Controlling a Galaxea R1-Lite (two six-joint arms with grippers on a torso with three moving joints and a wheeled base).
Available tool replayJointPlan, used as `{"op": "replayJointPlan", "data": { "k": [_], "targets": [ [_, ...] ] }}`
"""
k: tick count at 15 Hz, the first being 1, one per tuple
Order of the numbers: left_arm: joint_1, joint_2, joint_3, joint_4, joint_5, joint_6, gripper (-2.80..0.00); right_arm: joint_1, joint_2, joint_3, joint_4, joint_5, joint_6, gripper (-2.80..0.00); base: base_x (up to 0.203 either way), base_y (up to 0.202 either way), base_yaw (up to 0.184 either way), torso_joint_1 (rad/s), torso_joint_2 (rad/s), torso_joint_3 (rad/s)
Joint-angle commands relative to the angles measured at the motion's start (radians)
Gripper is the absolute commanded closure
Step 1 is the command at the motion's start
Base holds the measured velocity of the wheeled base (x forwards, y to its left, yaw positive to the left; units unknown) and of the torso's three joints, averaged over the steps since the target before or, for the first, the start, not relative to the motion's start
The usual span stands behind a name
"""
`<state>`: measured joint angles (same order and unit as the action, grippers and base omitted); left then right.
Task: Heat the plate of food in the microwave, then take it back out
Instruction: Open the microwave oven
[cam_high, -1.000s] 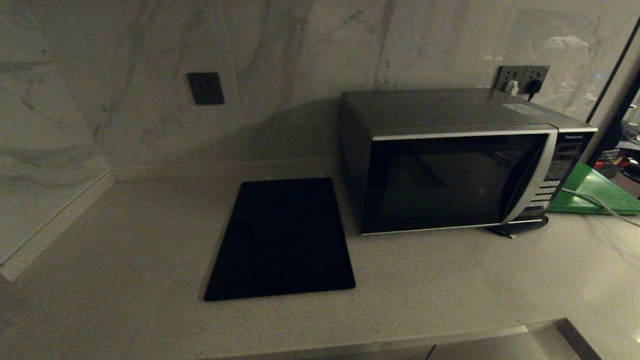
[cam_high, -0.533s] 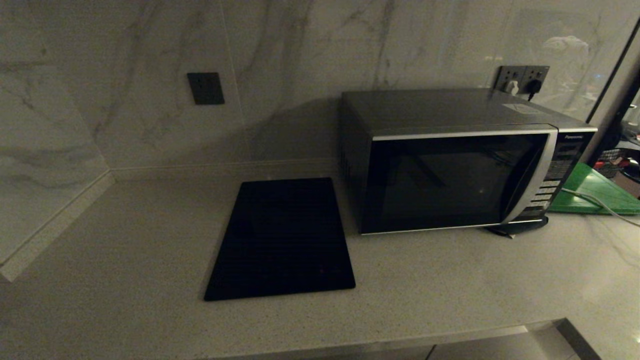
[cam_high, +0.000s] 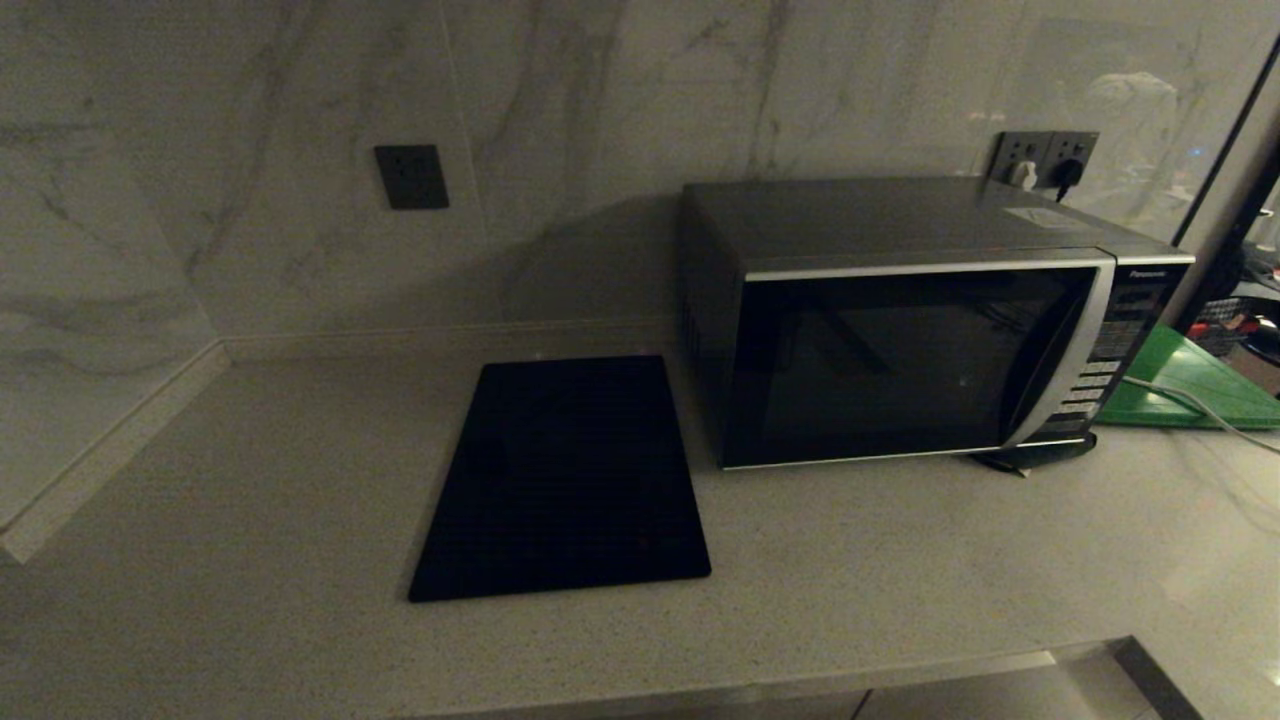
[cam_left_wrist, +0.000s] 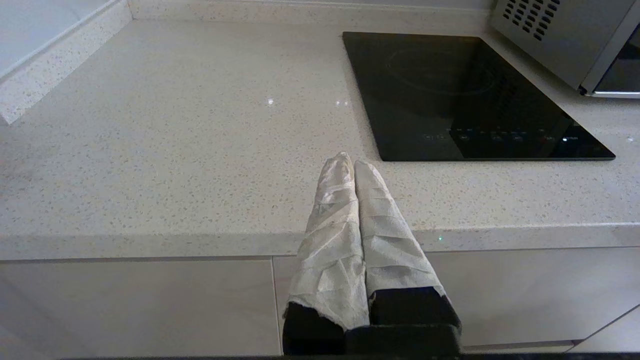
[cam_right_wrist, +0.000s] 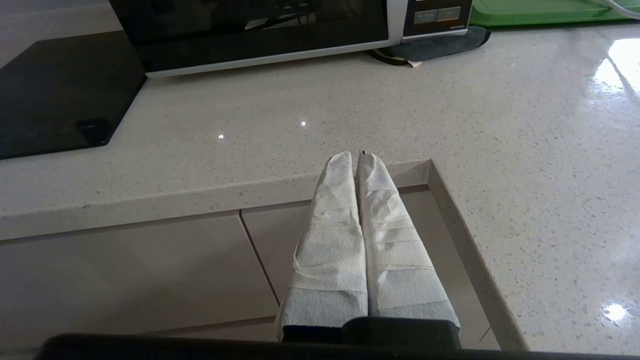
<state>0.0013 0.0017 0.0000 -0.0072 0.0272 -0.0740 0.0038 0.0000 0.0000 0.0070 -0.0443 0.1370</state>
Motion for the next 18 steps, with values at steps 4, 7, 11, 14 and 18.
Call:
{"op": "replayJointPlan", "data": {
  "k": [4, 7, 11, 14, 18],
  "targets": [
    [0.000, 0.000, 0.000, 0.000, 0.002, -0.001, 0.00, 0.001, 0.001, 0.003, 0.001, 0.000, 0.001, 0.00, 0.000, 0.000, 0.000, 0.000, 0.00, 0.000],
    [0.000, 0.000, 0.000, 0.000, 0.000, -0.001, 0.00, 0.001, 0.002, 0.002, 0.001, 0.000, 0.001, 0.00, 0.000, 0.000, 0.000, 0.000, 0.00, 0.000],
    [0.000, 0.000, 0.000, 0.000, 0.000, -0.001, 0.00, 0.001, 0.002, 0.002, -0.001, 0.000, 0.001, 0.00, 0.000, 0.000, 0.000, 0.000, 0.00, 0.000],
    [-0.001, 0.000, 0.000, 0.000, 0.000, -0.001, 0.00, 0.001, 0.001, 0.002, 0.000, 0.000, 0.001, 0.00, 0.000, 0.000, 0.000, 0.000, 0.00, 0.000],
    [0.000, 0.000, 0.000, 0.000, 0.000, -0.001, 0.00, 0.001, 0.000, 0.002, 0.000, 0.000, 0.001, 0.00, 0.000, 0.000, 0.000, 0.000, 0.00, 0.000]
  ]
}}
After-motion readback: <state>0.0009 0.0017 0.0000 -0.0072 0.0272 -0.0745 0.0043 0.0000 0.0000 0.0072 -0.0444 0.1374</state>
